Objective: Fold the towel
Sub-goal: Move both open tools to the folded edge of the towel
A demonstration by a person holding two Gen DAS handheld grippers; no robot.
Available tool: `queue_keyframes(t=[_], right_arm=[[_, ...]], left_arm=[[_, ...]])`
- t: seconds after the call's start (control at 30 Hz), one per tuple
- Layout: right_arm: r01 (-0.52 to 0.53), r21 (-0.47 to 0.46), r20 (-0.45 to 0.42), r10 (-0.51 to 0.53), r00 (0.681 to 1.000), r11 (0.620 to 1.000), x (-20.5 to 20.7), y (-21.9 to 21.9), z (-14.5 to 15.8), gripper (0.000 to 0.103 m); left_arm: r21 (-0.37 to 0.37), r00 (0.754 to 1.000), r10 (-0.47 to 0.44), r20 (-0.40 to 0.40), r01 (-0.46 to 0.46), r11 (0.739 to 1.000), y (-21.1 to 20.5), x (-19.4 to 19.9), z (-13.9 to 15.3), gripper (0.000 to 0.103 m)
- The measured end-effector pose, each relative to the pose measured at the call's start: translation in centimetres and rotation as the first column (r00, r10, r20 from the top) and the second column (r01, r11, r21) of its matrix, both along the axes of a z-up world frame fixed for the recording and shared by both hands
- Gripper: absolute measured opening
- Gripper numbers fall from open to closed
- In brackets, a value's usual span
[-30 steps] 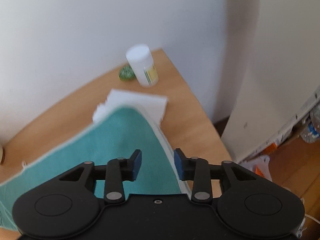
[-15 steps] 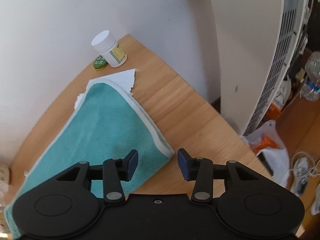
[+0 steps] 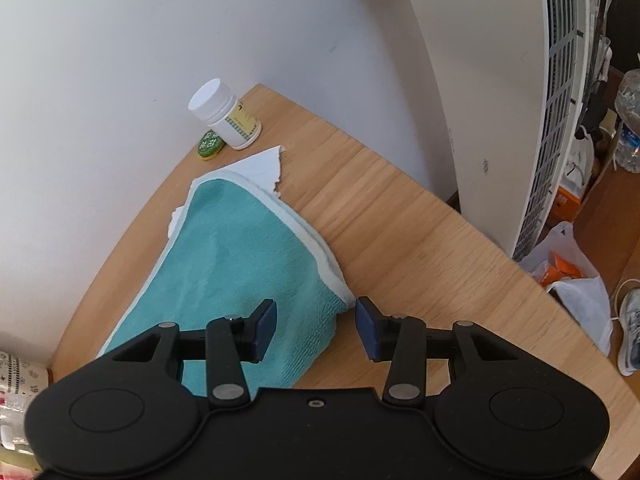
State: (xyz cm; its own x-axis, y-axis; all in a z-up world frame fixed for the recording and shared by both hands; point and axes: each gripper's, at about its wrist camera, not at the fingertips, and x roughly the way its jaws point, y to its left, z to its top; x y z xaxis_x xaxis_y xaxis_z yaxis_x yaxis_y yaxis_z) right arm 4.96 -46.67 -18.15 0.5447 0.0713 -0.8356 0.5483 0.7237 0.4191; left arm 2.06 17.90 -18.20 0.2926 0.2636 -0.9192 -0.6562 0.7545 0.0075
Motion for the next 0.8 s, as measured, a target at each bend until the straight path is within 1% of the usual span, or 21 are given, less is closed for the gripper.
queue_keyframes(t=[0.1, 0.23, 0.3, 0.37, 0.4, 0.47, 0.57, 0.63, 0.7, 0.73, 0.77, 0.8], right_arm=[[0.009, 0.009, 0.010, -0.010, 1.000, 1.000, 0.0, 0.1, -0.1, 0.048], [0.041, 0.028, 0.021, -0.041, 0.999, 0.999, 0.0, 0.1, -0.3, 0.048], [0.053, 0.036, 0.029, -0.054, 0.998, 0.998, -0.1, 0.0, -0.4, 0.046], [0.056, 0.034, 0.031, -0.057, 0.998, 0.998, -0.2, 0.0, -0.5, 0.040], [0.057, 0.033, 0.030, -0.058, 0.998, 0.998, -0.2, 0.0, -0.5, 0.039], [0.060, 0.043, 0.025, -0.061, 0.998, 0.997, -0.3, 0.0, -0.6, 0.031], [0.068, 0.064, 0.022, -0.069, 0.997, 0.996, -0.3, -0.2, -0.9, 0.026], [0.071, 0.065, 0.022, -0.072, 0.997, 0.995, -0.3, -0.2, -1.0, 0.024], [0.069, 0.058, 0.018, -0.070, 0.997, 0.996, -0.2, -0.2, -0.9, 0.024], [0.066, 0.054, 0.017, -0.067, 0.998, 0.996, -0.2, -0.1, -0.9, 0.024], [0.062, 0.046, 0.016, -0.063, 0.998, 0.997, -0.1, -0.1, -0.8, 0.024], [0.063, 0.041, 0.017, -0.064, 0.998, 0.997, -0.1, -0.1, -0.8, 0.024]], left_arm=[[-0.007, 1.000, 0.027, 0.010, -0.026, 1.000, 0.3, -0.1, 0.1, 0.071], [-0.050, 0.992, 0.118, 0.046, -0.116, 0.992, 1.4, -0.6, -0.1, 0.071], [-0.054, 0.989, 0.137, 0.058, -0.134, 0.989, 1.6, -0.7, -0.2, 0.071], [-0.044, 0.989, 0.133, 0.064, -0.130, 0.991, 1.6, -0.7, -0.2, 0.071], [-0.040, 0.989, 0.130, 0.072, -0.127, 0.991, 1.4, -0.8, -0.2, 0.071], [-0.047, 0.985, 0.150, 0.085, -0.146, 0.988, 1.3, -0.8, -0.2, 0.070], [-0.066, 0.977, 0.186, 0.108, -0.180, 0.982, 1.5, -0.5, -0.3, 0.069], [-0.079, 0.969, 0.211, 0.131, -0.202, 0.976, 1.7, -0.5, -0.2, 0.064], [-0.078, 0.967, 0.210, 0.143, -0.200, 0.977, 1.8, -0.4, -0.2, 0.056], [-0.075, 0.968, 0.205, 0.148, -0.195, 0.978, 1.7, -0.3, -0.1, 0.045], [-0.067, 0.969, 0.197, 0.148, -0.188, 0.980, 1.7, -0.2, -0.1, 0.039], [-0.056, 0.971, 0.188, 0.144, -0.182, 0.982, 1.7, -0.1, -0.1, 0.037]])
